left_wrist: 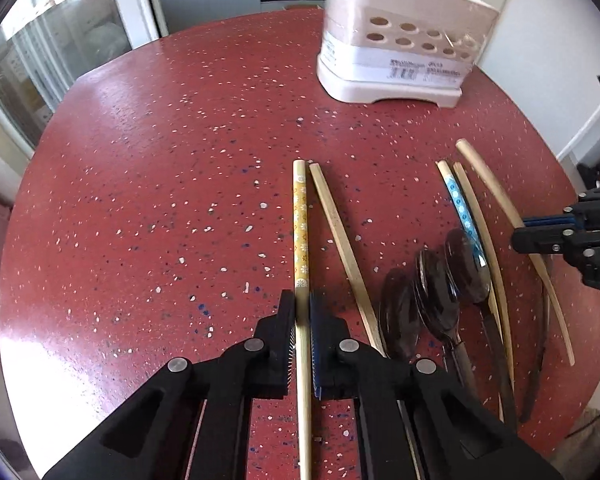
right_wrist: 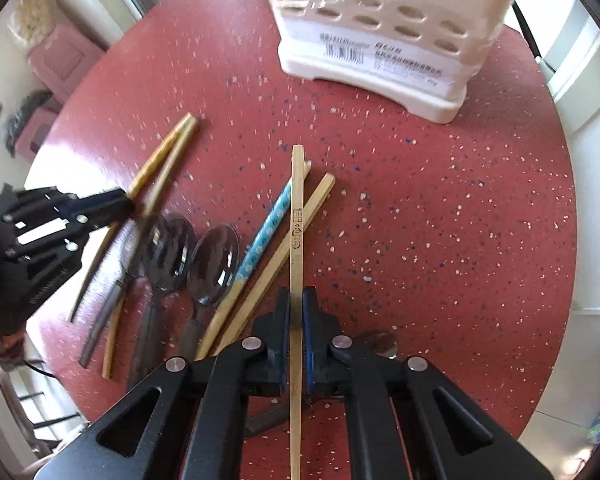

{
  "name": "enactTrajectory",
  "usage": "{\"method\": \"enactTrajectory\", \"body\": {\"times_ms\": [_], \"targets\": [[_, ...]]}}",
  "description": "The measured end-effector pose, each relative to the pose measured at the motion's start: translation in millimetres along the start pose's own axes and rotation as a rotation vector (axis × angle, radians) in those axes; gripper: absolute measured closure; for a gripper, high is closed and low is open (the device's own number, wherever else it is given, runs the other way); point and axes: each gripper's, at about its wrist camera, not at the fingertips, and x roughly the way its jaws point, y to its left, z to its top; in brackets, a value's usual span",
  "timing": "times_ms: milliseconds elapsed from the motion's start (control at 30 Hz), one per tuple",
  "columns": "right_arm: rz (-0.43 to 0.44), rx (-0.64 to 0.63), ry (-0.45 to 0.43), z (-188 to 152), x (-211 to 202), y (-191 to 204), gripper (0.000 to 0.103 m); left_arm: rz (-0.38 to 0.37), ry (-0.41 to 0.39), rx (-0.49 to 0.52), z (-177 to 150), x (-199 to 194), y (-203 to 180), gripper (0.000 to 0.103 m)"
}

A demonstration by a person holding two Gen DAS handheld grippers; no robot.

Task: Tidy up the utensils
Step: 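Lower both tools and close both grippers on one plain wooden chopstick each, then carry the chopsticks to the pink holder with both grippers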

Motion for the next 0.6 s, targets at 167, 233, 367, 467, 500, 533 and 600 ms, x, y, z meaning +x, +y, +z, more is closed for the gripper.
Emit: {"method": "enactTrajectory", "body": {"times_ms": [167,233,367,467,500,533,600], "targets": [[0.054,0.009,-0.076,-1.6,-28.8,-10.3,0.097,-0.024,-0.086,-0.071,-11.8,-21.9,11.9,0.066],[0.087,0.016,-0.115,-0.3,-44.1,-16.0,0.097,-0.032,-0.134,-0.1,-11.9,-35.3,16.1,0.066],[0.139,0.034,-0.188,8.9,-79.1,-26.9,0.097,-0.049,-0.239,-0.14,-1.5,-67.6,18.9,0.066],[0.167,0.049,-0.267,13.6,-111.3,-30.2,0.096,-0.067,-0.319,-0.155,12.5,-92.9,17.2,0.066],[0.174,0.055,-0.291,17.3,-119.8,-33.5,0.096,-0.07,-0.342,-0.158,17.4,-99.3,17.2,0.066],[0.178,0.063,-0.319,21.6,-129.3,-37.7,0.096,-0.076,-0.369,-0.162,23.9,-107.5,16.3,0.066],[0.181,0.077,-0.374,31.8,-145.4,-43.9,0.097,-0.088,-0.419,-0.174,39.4,-120.3,15.5,0.066]]}}
